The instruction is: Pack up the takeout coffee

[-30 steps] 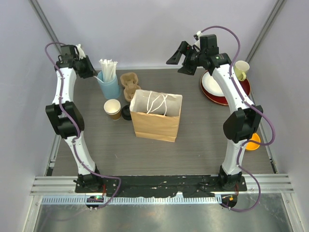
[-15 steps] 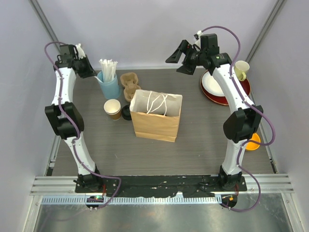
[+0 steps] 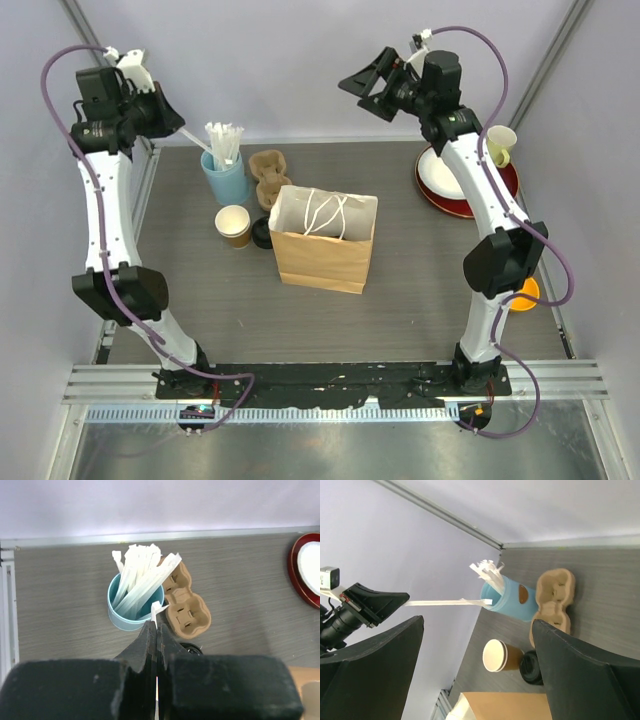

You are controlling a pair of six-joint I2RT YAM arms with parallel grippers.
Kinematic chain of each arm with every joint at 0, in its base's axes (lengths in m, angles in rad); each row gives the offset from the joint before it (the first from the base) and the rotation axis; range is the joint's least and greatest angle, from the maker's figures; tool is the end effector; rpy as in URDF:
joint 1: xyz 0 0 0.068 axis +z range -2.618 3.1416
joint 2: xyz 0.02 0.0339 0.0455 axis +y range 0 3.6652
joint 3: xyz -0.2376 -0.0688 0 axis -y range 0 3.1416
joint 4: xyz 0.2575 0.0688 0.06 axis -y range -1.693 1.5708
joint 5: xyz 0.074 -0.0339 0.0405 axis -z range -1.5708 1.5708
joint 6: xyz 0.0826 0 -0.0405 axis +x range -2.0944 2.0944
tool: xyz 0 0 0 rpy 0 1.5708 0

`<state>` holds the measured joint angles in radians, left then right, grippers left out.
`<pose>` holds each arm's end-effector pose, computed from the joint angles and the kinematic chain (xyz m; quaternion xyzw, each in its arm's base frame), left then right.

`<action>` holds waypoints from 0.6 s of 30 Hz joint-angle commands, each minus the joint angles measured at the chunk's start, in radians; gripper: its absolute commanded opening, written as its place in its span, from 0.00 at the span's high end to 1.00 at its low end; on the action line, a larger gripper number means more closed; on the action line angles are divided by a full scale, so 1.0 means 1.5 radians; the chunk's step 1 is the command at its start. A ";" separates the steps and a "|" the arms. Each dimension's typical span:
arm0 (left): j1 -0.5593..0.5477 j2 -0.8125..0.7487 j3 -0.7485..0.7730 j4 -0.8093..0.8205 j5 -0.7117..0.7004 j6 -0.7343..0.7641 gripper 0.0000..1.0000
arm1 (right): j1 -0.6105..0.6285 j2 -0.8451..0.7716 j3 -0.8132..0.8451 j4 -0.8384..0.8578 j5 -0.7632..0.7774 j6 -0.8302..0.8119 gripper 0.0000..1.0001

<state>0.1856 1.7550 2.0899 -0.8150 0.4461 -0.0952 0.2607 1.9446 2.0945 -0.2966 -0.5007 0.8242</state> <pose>0.4181 0.0422 0.4198 -0.0031 0.8416 -0.1661 0.5139 0.4703 0.1665 0.4111 0.0484 0.7495 0.4874 0.4453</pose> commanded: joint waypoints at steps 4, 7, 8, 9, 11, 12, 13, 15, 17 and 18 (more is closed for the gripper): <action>0.003 -0.048 0.102 -0.061 0.029 0.018 1.00 | 0.068 -0.103 0.011 0.110 -0.007 -0.099 0.04; -0.005 -0.067 0.155 -0.090 0.071 0.045 1.00 | 0.109 -0.096 0.075 0.032 0.011 -0.212 0.05; -0.008 -0.075 0.166 -0.109 0.107 0.058 1.00 | 0.143 -0.087 0.093 0.013 0.016 -0.238 0.06; -0.015 -0.082 0.177 -0.118 0.126 0.060 1.00 | 0.160 -0.081 0.131 -0.006 0.023 -0.296 0.06; -0.028 -0.101 0.187 -0.143 0.177 0.080 1.00 | 0.209 -0.064 0.164 -0.050 0.042 -0.352 0.06; -0.042 -0.106 0.195 -0.171 0.189 0.092 1.00 | 0.224 -0.061 0.190 -0.062 0.054 -0.375 0.06; -0.049 -0.114 0.198 -0.183 0.205 0.097 1.00 | 0.239 -0.059 0.199 -0.080 0.066 -0.423 0.06; -0.060 -0.131 0.204 -0.199 0.240 0.095 1.00 | 0.274 -0.057 0.212 -0.091 0.091 -0.467 0.06; -0.065 -0.140 0.211 -0.201 0.253 0.086 1.00 | 0.292 -0.059 0.212 -0.102 0.106 -0.525 0.05; -0.069 -0.146 0.217 -0.201 0.258 0.081 1.00 | 0.309 -0.056 0.212 -0.106 0.105 -0.540 0.05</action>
<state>0.0952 1.5845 2.3672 -1.0626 0.7158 0.0147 0.6819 1.8584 2.3787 -0.3950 -0.4152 0.2367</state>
